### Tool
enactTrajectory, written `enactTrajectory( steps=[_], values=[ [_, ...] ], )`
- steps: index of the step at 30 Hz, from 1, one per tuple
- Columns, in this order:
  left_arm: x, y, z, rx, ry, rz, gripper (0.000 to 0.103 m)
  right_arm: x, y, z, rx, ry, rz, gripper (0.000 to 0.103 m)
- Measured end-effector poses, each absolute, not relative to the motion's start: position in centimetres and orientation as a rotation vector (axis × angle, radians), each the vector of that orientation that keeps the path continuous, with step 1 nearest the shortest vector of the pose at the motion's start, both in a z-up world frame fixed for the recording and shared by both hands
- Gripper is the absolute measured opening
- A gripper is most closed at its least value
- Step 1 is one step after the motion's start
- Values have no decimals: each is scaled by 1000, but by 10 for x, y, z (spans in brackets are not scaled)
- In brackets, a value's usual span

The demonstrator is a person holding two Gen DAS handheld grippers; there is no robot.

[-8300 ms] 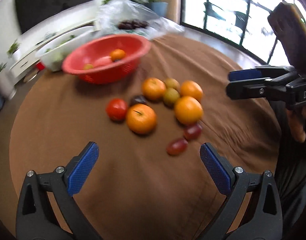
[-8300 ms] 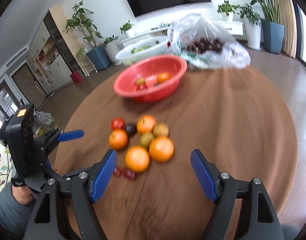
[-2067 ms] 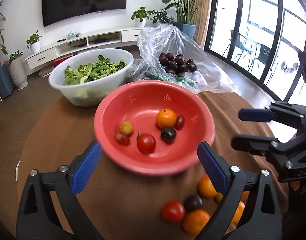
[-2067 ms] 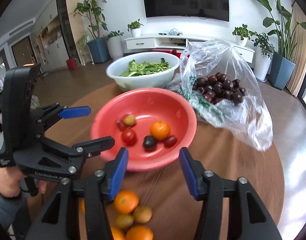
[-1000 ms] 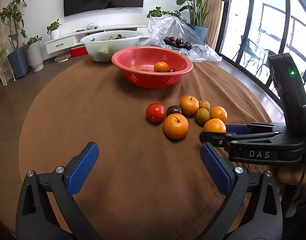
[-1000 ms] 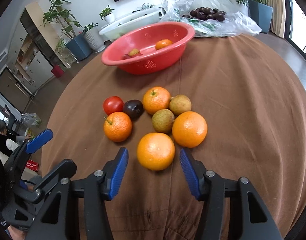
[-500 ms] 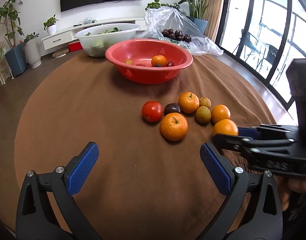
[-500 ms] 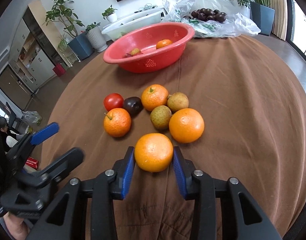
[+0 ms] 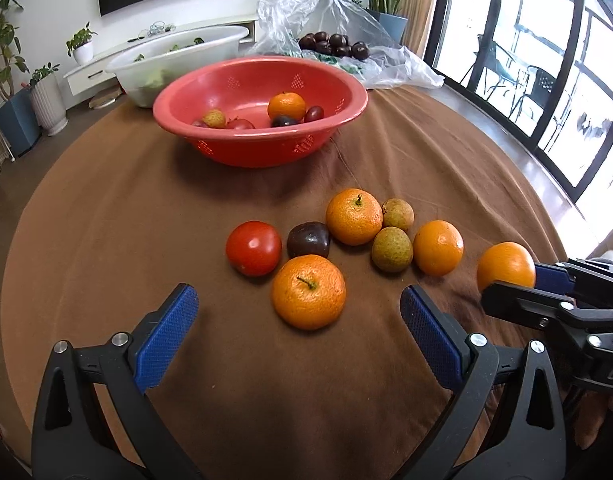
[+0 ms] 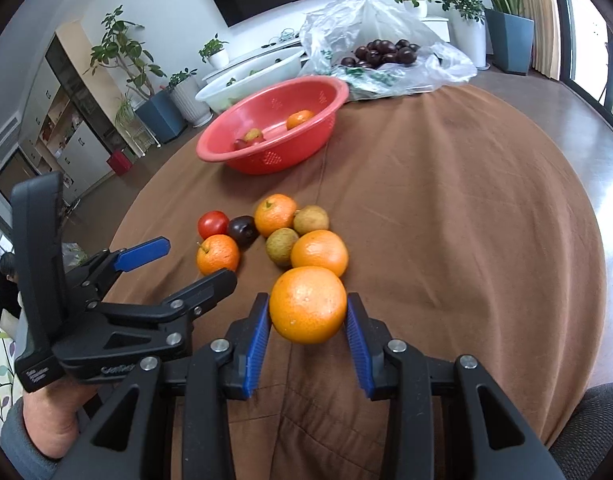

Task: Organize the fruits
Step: 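Grasp the large orange with the right tool while the left tool grasps a tangerine, then carry the orange and tangerine into the red bowl and open both tools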

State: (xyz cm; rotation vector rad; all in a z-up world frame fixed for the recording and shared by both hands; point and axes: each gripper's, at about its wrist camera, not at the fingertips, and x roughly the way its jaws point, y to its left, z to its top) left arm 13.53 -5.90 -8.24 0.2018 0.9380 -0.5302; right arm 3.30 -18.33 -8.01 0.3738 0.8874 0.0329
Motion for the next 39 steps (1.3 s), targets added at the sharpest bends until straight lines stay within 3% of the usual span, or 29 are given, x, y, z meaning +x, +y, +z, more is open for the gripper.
enactTrajectory(
  steps=[3,5,11,18,39],
  values=[
    [139,-61,-88,198,958,-541,79,31,-186,-80,377,882,30,40],
    [141,-63,-92,203,971,-550,57,30,-188,-80,383,880,30,40],
    [143,-61,-97,193,967,-542,44,29,-189,-80,385,879,30,40],
    [144,-60,-96,191,961,-562,37,28,-189,-80,383,880,29,40],
    [107,-47,-79,181,919,-581,36,30,-182,-79,362,881,37,40]
  ],
)
